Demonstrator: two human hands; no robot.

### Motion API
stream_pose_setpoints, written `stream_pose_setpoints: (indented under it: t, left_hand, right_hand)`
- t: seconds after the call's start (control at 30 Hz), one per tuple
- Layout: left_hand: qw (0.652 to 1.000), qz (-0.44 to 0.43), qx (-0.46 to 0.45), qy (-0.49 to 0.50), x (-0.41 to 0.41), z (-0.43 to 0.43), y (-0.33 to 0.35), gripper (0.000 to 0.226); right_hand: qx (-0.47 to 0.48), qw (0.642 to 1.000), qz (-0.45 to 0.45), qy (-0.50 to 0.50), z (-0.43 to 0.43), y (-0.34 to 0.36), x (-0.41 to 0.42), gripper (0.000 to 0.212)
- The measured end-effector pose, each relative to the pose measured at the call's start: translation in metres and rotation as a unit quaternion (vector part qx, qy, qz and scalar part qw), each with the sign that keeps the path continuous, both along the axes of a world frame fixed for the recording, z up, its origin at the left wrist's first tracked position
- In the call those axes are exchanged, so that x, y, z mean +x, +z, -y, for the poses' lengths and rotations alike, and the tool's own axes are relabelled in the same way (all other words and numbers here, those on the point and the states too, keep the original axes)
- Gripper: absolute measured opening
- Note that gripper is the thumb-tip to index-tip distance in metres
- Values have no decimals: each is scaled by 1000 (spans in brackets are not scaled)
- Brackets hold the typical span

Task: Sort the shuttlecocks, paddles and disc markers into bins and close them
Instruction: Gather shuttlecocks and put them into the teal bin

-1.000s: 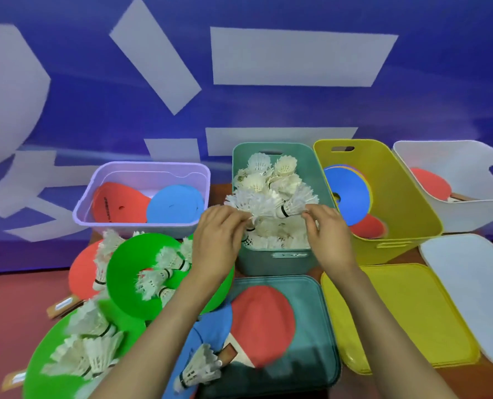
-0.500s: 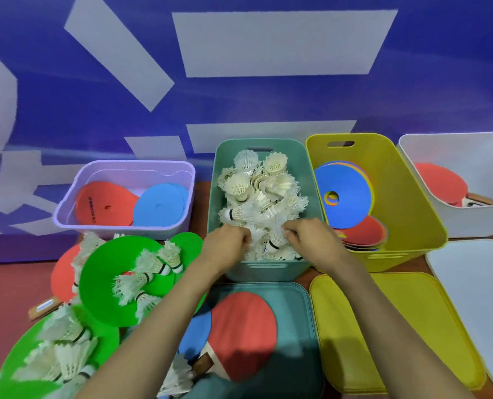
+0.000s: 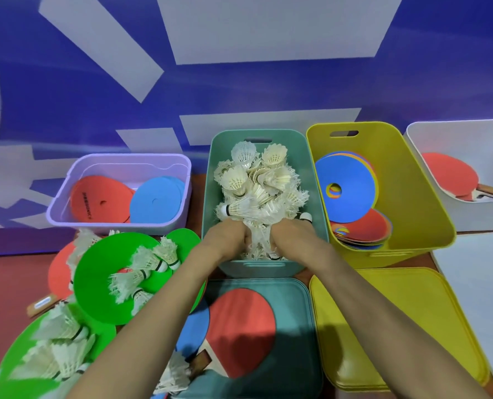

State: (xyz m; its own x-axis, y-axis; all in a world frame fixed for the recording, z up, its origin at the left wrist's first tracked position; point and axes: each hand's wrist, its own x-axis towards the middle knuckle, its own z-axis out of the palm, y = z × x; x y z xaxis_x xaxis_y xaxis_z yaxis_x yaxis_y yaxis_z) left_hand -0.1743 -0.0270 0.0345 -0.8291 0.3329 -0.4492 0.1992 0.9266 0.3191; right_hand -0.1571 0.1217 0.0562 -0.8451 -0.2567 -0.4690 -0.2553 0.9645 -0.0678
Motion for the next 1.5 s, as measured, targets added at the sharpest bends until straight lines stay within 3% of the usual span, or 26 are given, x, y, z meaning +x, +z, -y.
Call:
stream_pose_setpoints:
  t: [0.1,0.2,0.3,0.47,0.6,0.7,0.87,1.03,1.23,1.37,1.5]
  left_hand:
    - [1000,2,4,-5,2,-1,1,14]
    - [999,18,12,-26,4,3,4,14]
    - [999,4,40,-22,8,14,14,35]
    - [982,-122,139,38,28,41,37,35]
    - [945,-220,220,104,49,76,37,30]
    - [928,-258,208,167,64,115,27,31]
    - [932,-244,151,223,91,186,4,29]
    - [952,-171,111,230,104,240,-20,34]
    - [974,-109,91,178,100,252,-47,44]
    - [985,-103,34,131,93,244,-63,52]
    - [985,-114,18,126,85,244,-76,50]
  right_hand:
    - [-10,1000,18,-3,4,-3,0,25]
    - [-70,996,61,-12,-3,-1,-3,38]
    - [-152,985,73,-45,-17,7,-3,53]
    - [-212,973,-43,-82,-20,29,8,46]
    - [-323,933,-137,-84,9,38,22,40]
    - [-377,909,-164,-68,45,38,29,37]
    - [-409,900,-153,-10,120,29,37,36]
    - [-373,923,-91,18,185,-8,38,43]
    - [-219,975,-35,-1,223,-58,29,59]
    - [-139,988,-58,-29,234,-80,25,66]
    - [-106,985,-120,-72,230,-89,31,48]
